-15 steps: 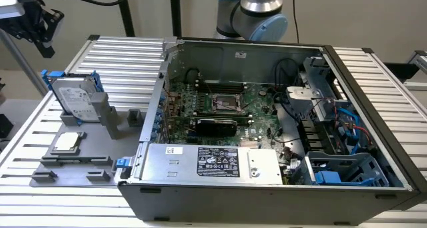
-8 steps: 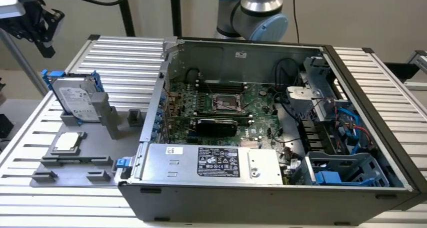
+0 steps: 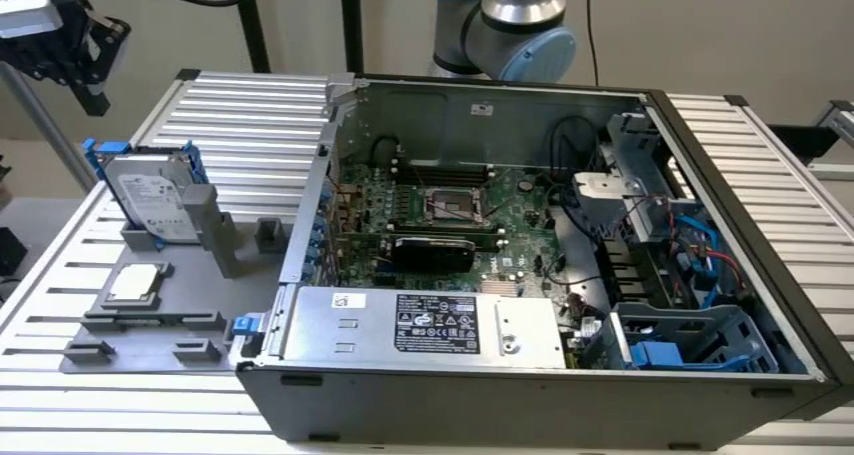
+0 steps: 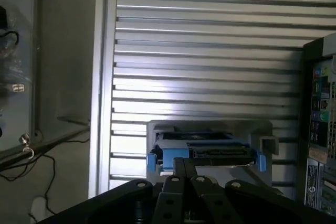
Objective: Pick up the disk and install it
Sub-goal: 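Pick up the disk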
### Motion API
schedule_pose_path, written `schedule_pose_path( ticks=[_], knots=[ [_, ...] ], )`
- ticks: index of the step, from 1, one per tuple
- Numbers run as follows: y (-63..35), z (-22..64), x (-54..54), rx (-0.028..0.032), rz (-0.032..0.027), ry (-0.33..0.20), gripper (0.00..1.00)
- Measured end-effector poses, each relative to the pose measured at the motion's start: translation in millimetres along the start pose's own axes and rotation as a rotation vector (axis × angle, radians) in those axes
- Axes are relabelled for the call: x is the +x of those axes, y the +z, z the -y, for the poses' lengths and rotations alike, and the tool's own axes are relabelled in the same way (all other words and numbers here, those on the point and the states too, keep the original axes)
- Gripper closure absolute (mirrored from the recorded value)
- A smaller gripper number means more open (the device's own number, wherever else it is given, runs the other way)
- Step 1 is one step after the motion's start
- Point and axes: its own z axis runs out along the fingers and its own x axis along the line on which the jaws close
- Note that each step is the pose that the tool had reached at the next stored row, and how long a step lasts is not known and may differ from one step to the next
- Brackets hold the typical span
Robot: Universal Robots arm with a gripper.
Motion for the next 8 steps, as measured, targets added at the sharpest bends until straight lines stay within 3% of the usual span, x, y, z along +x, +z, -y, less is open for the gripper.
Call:
schedule_pose_path(
  ticks=[8],
  knots=[
    [2.1, 0.1, 0.0, -0.0003, -0.0067, -0.145, 1.0]
  ],
)
